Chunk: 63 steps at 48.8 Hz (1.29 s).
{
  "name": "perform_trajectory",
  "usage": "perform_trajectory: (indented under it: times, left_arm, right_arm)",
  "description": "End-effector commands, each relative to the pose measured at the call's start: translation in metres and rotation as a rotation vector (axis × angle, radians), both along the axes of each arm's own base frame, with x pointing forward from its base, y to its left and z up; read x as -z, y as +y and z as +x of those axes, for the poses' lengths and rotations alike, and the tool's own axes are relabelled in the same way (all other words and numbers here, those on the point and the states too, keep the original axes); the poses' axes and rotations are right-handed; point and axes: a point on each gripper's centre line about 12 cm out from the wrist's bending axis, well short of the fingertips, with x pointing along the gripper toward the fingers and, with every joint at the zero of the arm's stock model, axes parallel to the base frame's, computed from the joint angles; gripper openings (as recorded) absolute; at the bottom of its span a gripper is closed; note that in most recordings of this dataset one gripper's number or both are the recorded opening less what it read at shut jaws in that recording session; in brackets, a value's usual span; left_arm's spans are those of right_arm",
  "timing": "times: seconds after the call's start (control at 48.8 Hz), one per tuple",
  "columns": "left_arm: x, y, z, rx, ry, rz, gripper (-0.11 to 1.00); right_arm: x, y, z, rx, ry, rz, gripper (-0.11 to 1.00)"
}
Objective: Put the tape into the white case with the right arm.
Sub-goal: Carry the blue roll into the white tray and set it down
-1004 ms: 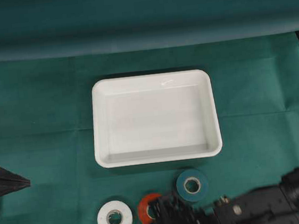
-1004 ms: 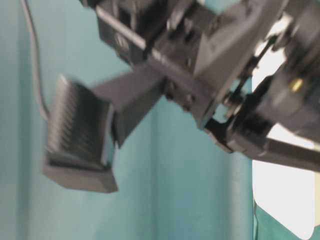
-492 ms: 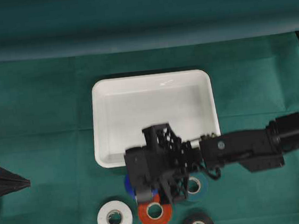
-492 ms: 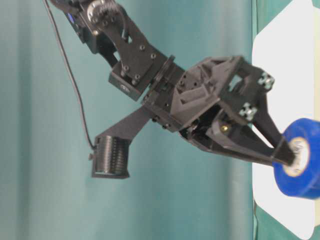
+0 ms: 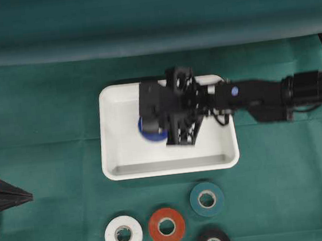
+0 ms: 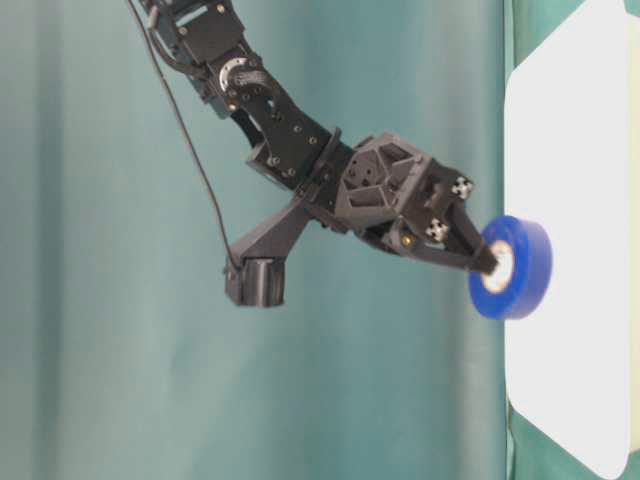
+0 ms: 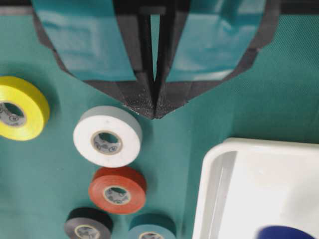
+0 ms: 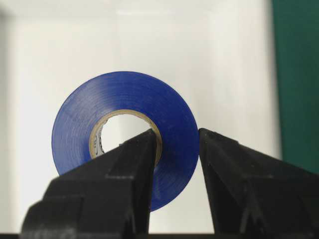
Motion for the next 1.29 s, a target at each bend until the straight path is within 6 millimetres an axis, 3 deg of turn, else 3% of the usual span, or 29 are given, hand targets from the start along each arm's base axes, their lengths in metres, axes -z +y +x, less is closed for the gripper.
perform_trajectory:
  times: [0.0, 0.143, 0.43, 1.004, 1.27]
  left_arm:
    - [-0.004, 0.0, 0.001, -0.003, -0.012, 0.0, 0.0]
    - [-0.004, 0.0, 0.001, -0.002, -0.012, 0.0, 0.0]
    - [-0.004, 0.0, 0.002, -0.003, -0.011, 0.0, 0.0]
    - [-0.004, 0.0, 0.001, -0.003, -0.011, 0.0, 0.0]
    - [-0.005, 0.0, 0.001, -0.002, -0.014, 0.0, 0.0]
  right_arm:
    - [-0.018, -0.019, -0.004, 0.034, -0.051, -0.023, 0.01]
    - [-0.012, -0.031, -0.009, 0.061, -0.037, -0.02, 0.01]
    - [-0.005, -0.028, -0.016, 0.066, -0.006, -0.009, 0.01]
    - [0.008, -0.024, -0.074, 0.1, 0.022, 0.013, 0.01]
    - [0.007, -0.024, -0.074, 0.074, 0.004, -0.014, 0.01]
